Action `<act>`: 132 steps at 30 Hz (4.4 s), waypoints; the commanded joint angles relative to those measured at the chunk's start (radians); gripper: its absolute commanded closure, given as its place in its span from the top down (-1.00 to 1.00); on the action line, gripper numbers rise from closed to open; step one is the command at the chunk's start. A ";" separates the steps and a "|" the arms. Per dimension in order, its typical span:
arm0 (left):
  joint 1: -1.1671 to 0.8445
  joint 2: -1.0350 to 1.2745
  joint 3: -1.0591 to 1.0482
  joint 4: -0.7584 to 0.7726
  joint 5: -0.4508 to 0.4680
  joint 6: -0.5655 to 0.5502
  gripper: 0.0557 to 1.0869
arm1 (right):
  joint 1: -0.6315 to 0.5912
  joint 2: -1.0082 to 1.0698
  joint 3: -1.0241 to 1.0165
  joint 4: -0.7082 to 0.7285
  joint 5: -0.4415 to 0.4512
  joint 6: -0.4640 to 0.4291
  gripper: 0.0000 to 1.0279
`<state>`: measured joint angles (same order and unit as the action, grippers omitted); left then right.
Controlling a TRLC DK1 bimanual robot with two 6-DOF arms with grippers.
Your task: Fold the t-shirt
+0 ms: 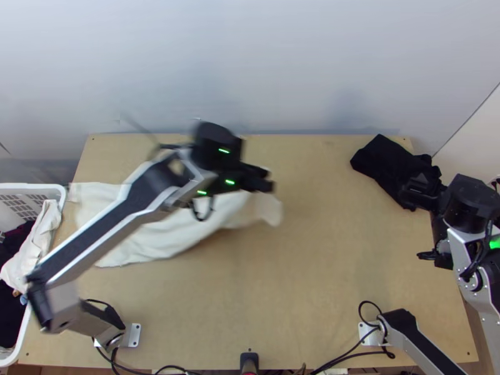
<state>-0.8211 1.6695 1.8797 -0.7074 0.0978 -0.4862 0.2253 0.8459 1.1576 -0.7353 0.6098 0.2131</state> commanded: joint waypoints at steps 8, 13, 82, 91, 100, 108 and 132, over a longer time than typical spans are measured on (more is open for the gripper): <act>-0.224 0.477 0.417 0.121 -0.059 -0.011 -0.93 | -0.099 -0.013 -0.016 -0.049 0.001 0.011 0.93; -0.234 0.490 0.388 0.112 -0.061 -0.011 -0.42 | -0.119 -0.039 -0.056 -0.050 -0.018 0.062 0.93; 0.732 -0.556 -1.281 0.095 -0.050 0.457 0.27 | 0.100 -0.057 -0.180 -0.165 -0.265 0.187 0.93; 0.703 -0.553 -1.298 0.149 -0.049 0.454 -0.64 | 0.117 -0.033 -0.173 -0.157 -0.265 0.184 0.93; 0.695 -0.554 -1.331 0.138 -0.049 0.460 -0.64 | 0.126 -0.013 -0.174 -0.150 -0.265 0.180 0.93; 0.708 -0.585 -1.324 0.138 -0.050 0.456 -0.92 | 0.187 0.007 -0.191 -0.159 -0.265 0.164 0.93; 0.886 -0.821 -1.225 0.011 -0.055 0.423 -0.92 | 0.398 0.403 -0.434 0.180 -0.536 0.344 0.87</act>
<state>0.0448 0.8799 0.6498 -0.6815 0.0479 -0.0521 0.5453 1.1023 0.7399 -0.6376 0.1146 0.4911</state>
